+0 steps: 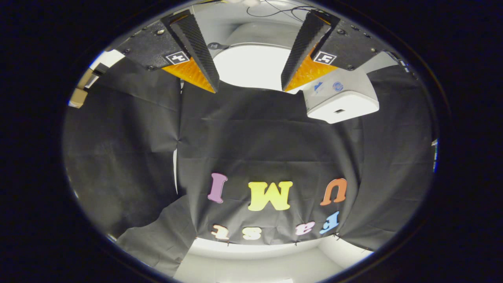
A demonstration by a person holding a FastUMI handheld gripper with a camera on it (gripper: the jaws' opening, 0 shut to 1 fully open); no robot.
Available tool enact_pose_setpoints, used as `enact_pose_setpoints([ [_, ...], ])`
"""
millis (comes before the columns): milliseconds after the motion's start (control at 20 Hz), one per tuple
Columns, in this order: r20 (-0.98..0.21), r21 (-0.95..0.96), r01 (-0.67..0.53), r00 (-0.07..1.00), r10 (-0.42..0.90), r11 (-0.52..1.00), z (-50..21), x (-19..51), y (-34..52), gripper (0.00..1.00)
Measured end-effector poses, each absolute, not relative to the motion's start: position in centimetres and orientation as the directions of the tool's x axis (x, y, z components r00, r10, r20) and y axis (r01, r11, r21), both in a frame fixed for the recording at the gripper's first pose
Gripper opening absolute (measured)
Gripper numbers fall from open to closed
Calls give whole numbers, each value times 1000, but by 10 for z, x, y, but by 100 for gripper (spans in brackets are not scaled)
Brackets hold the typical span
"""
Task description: Open the toilet lid.
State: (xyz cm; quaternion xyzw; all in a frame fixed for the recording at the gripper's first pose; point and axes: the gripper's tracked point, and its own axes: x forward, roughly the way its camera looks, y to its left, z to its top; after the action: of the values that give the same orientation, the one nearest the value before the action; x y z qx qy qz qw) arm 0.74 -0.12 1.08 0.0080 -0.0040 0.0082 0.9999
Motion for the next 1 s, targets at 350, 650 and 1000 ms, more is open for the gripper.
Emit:
enact_pose_setpoints([
  [350, -11, 33, -32, 999, 33, 999, 15, 35, -19, 99],
  [650, -39, 103, -21, 999, 26, 994, 10, 76, -55, 99],
  [1000, -140, 258, -2, 989, 40, 966, -34, 139, -97, 99],
])
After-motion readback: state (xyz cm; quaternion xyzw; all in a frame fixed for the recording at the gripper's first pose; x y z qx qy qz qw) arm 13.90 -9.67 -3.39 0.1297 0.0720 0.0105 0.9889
